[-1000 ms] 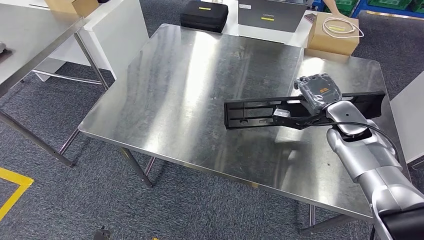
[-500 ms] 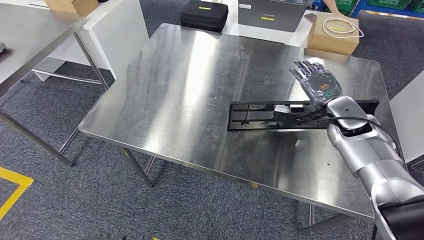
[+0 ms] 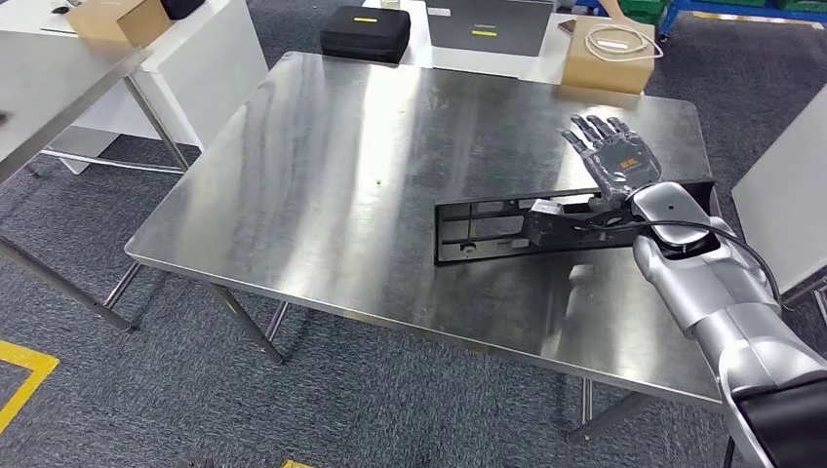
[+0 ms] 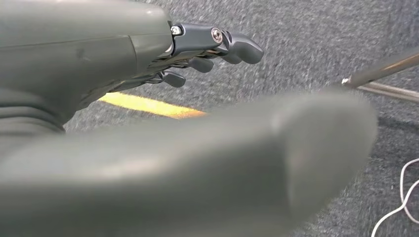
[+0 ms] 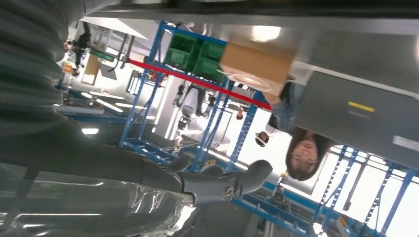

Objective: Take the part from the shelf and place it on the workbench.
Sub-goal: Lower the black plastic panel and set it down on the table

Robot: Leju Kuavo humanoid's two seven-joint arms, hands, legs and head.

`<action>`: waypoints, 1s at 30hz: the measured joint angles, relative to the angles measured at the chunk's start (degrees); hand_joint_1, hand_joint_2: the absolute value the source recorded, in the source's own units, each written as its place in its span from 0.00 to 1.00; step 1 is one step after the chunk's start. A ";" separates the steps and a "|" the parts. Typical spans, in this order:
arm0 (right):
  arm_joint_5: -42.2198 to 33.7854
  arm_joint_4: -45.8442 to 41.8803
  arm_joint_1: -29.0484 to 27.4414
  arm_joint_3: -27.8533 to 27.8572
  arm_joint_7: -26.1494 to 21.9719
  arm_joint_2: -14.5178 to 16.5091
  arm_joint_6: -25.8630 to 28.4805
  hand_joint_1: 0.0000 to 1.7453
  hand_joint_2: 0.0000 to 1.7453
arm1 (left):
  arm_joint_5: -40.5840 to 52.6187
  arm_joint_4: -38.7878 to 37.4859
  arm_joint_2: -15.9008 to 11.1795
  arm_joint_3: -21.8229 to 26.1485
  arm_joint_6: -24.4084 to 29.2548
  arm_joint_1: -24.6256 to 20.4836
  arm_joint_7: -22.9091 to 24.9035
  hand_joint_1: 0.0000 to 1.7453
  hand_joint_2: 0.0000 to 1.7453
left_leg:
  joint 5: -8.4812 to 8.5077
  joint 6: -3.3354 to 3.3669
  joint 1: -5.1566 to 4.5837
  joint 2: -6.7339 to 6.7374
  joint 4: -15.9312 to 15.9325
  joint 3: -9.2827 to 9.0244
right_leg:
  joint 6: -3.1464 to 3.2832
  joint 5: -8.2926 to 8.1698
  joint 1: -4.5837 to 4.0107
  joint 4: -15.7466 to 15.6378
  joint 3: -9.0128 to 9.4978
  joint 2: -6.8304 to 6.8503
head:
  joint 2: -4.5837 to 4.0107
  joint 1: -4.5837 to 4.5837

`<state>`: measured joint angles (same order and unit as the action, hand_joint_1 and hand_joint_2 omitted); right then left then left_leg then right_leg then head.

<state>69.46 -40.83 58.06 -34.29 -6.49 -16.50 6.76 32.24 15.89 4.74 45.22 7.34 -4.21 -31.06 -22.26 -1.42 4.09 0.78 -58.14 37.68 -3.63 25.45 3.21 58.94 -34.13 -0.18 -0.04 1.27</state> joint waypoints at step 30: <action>-23.55 13.84 9.78 7.75 10.07 1.71 -47.68 0.00 1.00 | 1.57 -0.62 -0.11 -0.02 -3.66 0.17 0.57 0.00 0.00 | -0.33 4.62 -4.20 -0.25 0.02 -0.55 | 2.95 2.12 -4.05 -2.80 3.87 0.72 | 0.00 -0.73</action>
<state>45.92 -27.00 67.84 -26.54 3.58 -14.79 -40.92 33.81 15.27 4.63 45.21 3.68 -4.04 -30.50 -22.59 3.20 -0.11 0.53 -58.12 37.12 -0.68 27.57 -0.84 56.14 -30.26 0.55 -0.04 0.54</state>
